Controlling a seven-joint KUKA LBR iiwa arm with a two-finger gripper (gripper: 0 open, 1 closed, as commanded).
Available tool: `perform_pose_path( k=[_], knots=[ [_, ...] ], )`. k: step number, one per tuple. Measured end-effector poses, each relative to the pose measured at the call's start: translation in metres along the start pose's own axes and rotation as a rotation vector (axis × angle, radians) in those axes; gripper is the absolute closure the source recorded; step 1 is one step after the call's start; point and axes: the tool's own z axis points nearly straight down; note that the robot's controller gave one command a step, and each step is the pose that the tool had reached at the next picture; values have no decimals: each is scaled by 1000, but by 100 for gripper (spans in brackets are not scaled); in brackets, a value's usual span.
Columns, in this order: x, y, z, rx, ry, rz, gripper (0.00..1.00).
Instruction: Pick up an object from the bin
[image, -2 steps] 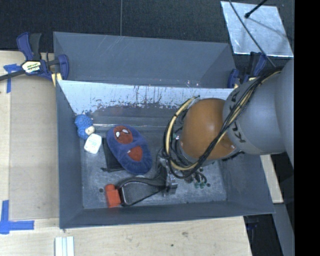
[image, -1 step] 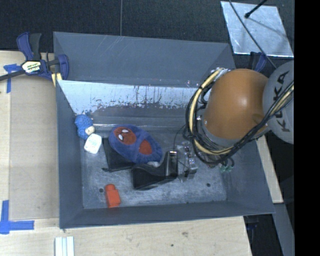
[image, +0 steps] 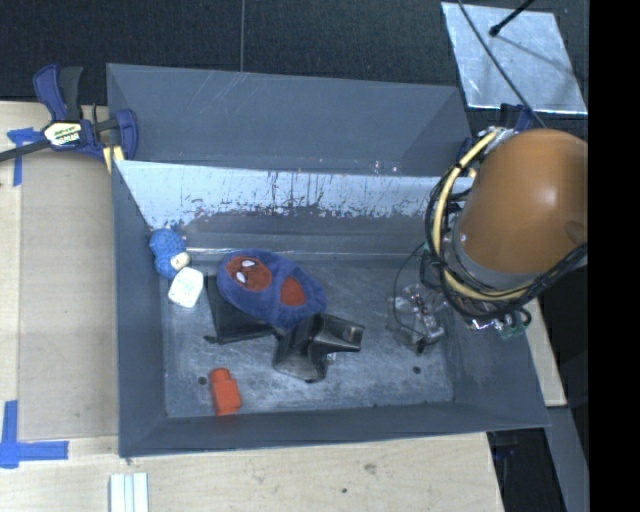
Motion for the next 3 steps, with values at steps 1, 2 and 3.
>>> perform_pose_path(
  k=[1,2,3],
  knots=[
    [-40,24,93,-6,9,44,100],
    [-51,16,-29,1,-6,58,100],
    [-22,38,43,-4,7,-114,100]
  ],
)
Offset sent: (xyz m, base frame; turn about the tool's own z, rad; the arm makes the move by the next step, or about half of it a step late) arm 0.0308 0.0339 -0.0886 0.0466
